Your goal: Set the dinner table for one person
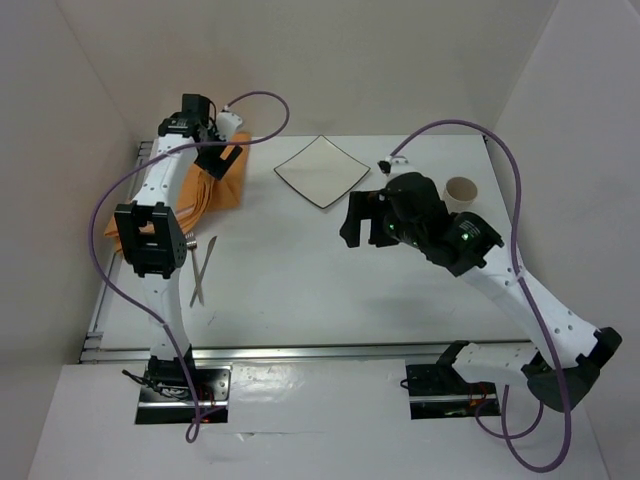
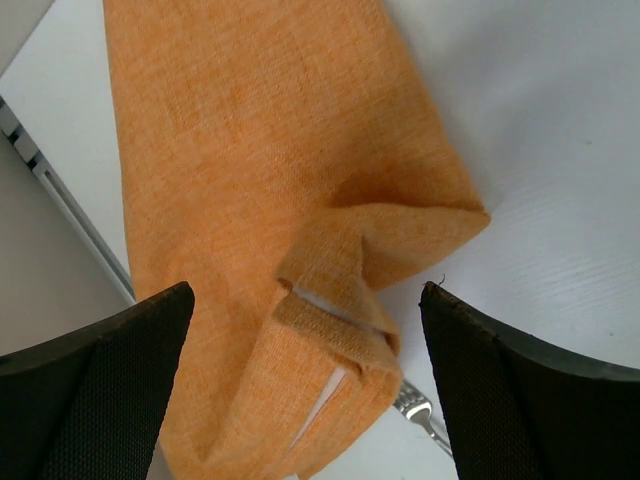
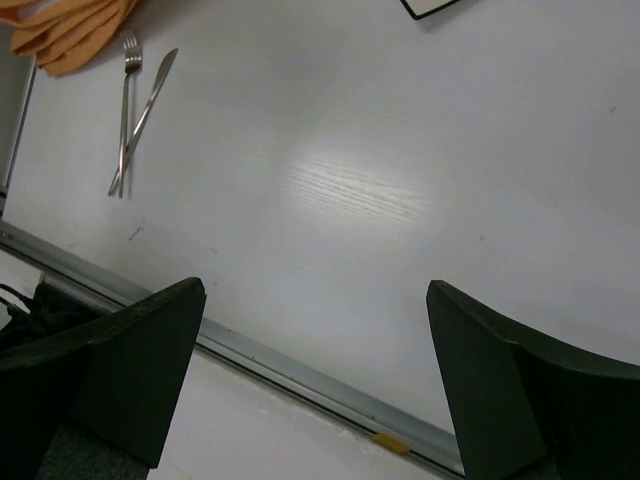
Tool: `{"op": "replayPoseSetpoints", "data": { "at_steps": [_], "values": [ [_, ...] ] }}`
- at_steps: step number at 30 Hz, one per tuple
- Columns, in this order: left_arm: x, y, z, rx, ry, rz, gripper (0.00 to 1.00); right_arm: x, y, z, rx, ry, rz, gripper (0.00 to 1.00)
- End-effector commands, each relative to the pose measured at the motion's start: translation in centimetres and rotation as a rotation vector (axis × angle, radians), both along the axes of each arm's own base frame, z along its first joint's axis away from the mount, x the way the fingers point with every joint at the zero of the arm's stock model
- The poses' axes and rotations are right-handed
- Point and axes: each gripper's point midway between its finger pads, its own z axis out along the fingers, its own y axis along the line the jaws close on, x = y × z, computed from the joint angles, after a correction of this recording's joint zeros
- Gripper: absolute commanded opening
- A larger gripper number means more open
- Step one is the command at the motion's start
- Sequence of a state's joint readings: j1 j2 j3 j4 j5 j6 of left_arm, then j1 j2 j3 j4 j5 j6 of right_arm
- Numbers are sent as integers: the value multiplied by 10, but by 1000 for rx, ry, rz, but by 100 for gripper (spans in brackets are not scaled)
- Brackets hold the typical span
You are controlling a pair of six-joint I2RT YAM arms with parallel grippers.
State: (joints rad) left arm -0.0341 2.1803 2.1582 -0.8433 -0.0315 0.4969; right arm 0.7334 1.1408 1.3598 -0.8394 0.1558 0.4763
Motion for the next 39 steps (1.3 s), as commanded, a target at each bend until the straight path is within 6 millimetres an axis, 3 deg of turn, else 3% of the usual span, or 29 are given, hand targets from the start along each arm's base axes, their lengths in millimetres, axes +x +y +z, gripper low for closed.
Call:
{"op": "replayPoseSetpoints", "data": {
  "at_steps": [1, 4, 5, 8, 10, 11, 14, 18, 19, 20, 23, 24, 27, 28, 29, 31, 33, 35, 36, 39],
  "values": [
    [-6, 12, 4, 36, 14, 8, 100, 17, 24, 15, 40, -86, 71, 100],
    [-10, 25, -15, 79, 71, 32, 100, 24, 32, 12, 11, -76, 94, 100],
    [-21, 24, -33, 46, 150, 31, 100, 26, 34, 12, 10, -74, 94, 100],
    [-28, 23, -36, 10, 199, 34, 100, 29, 36, 13, -4, -84, 105, 100],
    [-30, 21, -55, 1, 227, 28, 97, 30, 36, 14, -5, -95, 110, 100],
    [-28, 21, -55, -4, 215, 36, 95, 30, 36, 14, -11, -99, 115, 100],
    [-19, 12, -56, -58, 172, 33, 79, 29, 35, 18, -6, -106, 114, 100],
    [-11, 0, -54, -144, 133, 65, 44, 21, 26, 15, -1, -93, 96, 100],
    [-9, -2, -43, -158, 105, 65, 34, 19, 25, 15, 10, -87, 88, 100],
    [-13, -3, -37, -169, 91, 79, 0, 14, 21, 16, 15, -93, 88, 100],
    [-6, 0, -14, -162, -2, 92, 0, 6, 12, 16, 37, -94, 65, 100],
    [-6, 2, 12, -156, -64, 94, 0, 5, 12, 19, 53, -95, 57, 100],
    [-10, -11, 63, -134, -158, 62, 0, -2, 7, 17, 67, -86, 46, 100],
    [-21, -13, 88, -101, -183, 45, 0, -2, 6, 13, 61, -79, 46, 100],
    [-23, -30, 115, -85, -232, 7, 0, -4, 5, 16, 75, -83, 42, 100],
    [-36, -45, 148, -53, -287, -31, 0, -4, 3, 11, 66, -66, 26, 100],
    [-61, -71, 192, -47, -360, -106, 0, -6, 2, 14, 79, -69, 21, 100],
    [-81, -89, 219, -64, -401, -165, 0, -5, 3, 11, 91, -59, 11, 100],
    [-107, -103, 247, -97, -440, -220, 0, -6, 3, 12, 97, -66, 11, 100],
    [-159, -147, 288, -237, -489, -424, 0, -3, -5, 10, 108, -57, -61, 100]
  ]
}}
